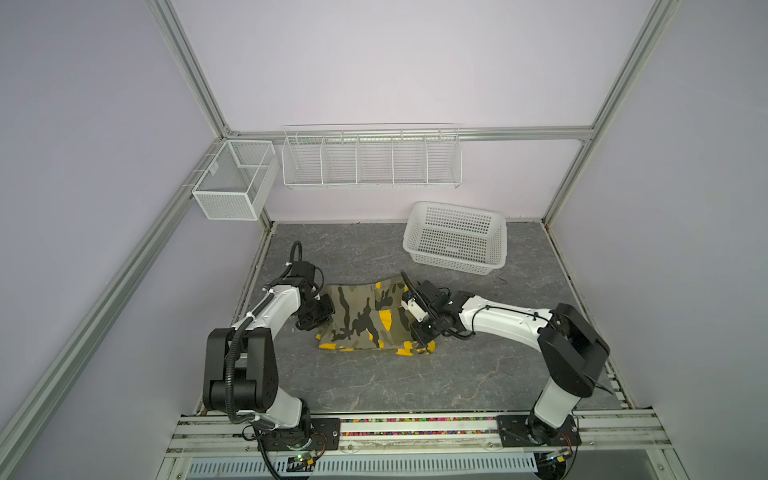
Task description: Fold and stack the trousers
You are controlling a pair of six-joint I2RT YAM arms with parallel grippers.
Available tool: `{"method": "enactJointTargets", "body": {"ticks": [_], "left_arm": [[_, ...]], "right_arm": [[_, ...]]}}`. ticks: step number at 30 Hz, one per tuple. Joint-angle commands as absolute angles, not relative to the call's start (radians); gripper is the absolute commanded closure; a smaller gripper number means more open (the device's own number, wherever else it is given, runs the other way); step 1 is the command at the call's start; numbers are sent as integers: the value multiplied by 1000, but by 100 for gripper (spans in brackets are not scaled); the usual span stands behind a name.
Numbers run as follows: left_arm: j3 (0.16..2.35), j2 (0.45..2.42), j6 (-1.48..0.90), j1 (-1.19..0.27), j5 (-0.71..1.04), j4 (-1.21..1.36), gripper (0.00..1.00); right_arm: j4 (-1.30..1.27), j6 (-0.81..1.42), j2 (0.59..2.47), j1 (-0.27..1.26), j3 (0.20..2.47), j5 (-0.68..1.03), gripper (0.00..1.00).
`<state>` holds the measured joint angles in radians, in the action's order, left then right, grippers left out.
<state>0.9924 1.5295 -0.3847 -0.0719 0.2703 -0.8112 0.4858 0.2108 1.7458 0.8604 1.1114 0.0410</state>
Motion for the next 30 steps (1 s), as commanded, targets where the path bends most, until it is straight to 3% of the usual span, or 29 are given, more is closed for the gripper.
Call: {"method": "enactJointTargets", "body": {"ticks": [1,9,18,24,30], "left_arm": [[1076,1496,-342,-70,304,-872,100],[1212,1510,-286,-115,406,-883,100],[1246,1697,-203,-114,177,-903,100],[1241,1771,-206,-114,159,-841,100],[1233,1822,-193,-114,158,-810,100]], "right_arm": [[551,174,1755,869,1056,13,66],[530,167,1727,874,1023,17,66],[532,166,1719,883,1012,18,66],[551,247,1637,852,1095,53,56],[519,328,1617,791,1248,69,54]]}}
